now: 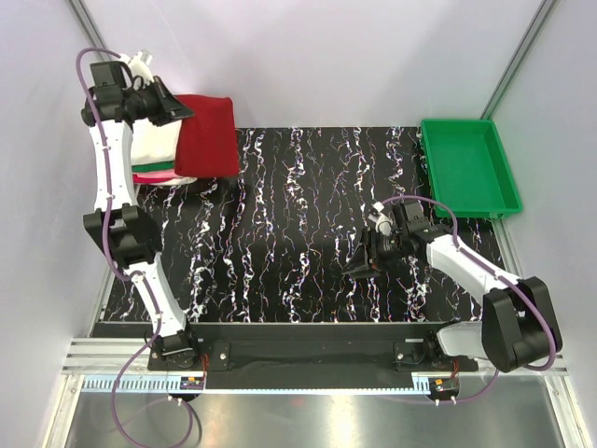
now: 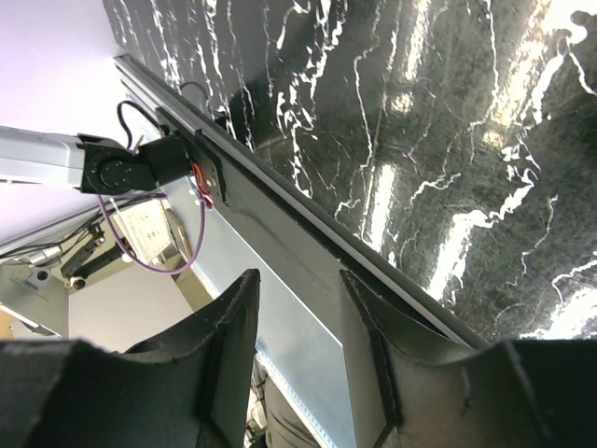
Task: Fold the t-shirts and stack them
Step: Neatly place the folded tshirt to the corner
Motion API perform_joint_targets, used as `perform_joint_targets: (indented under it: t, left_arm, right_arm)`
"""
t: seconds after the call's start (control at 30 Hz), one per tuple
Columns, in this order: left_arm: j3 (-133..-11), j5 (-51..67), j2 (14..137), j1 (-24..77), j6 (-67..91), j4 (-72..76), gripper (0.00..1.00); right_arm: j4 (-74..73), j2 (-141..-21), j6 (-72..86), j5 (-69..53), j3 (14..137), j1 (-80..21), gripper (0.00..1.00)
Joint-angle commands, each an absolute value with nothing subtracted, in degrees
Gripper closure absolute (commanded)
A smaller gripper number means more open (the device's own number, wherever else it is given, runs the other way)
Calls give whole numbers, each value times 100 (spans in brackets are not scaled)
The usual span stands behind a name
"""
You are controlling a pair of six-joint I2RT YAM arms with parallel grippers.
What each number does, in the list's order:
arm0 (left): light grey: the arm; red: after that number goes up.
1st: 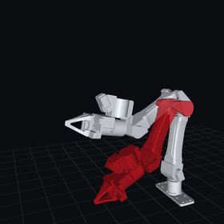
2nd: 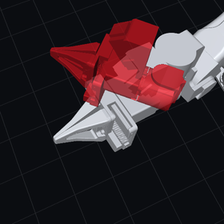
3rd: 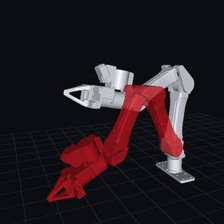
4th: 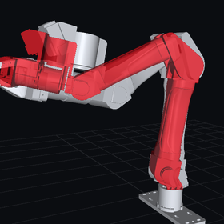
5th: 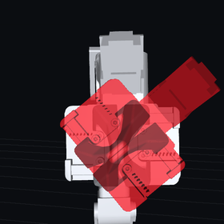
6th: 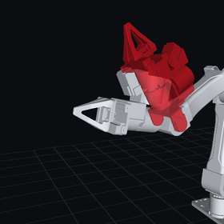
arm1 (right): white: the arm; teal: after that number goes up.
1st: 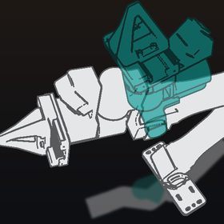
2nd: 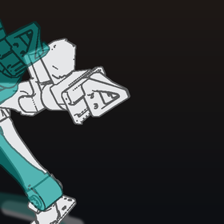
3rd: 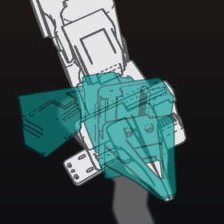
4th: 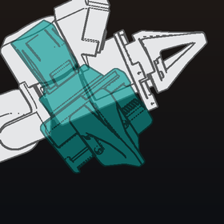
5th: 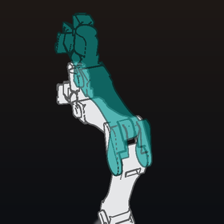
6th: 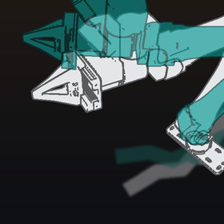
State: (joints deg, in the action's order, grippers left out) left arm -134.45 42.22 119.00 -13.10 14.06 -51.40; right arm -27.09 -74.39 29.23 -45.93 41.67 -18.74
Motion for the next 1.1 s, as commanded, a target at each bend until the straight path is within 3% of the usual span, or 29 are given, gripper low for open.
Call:
perform_joint_targets:
  t: [0.0, 0.73, 1.07]
  left_arm:
    - [-13737, 4939, 11725, -1555, 1801, -3940, 100]
    - [-14370, 5774, 12858, -2478, 3199, -1926, 100]
    - [-14458, 5248, 13368, -2733, 3472, -853, 100]
  right_arm:
    - [-2935, -7523, 2690, -4500, 4438, -1890, 54]
    - [-2681, -8648, 2654, -4544, 4790, -1890, 55]
    - [-2251, -9087, 2812, -4614, 4729, -1890, 55]
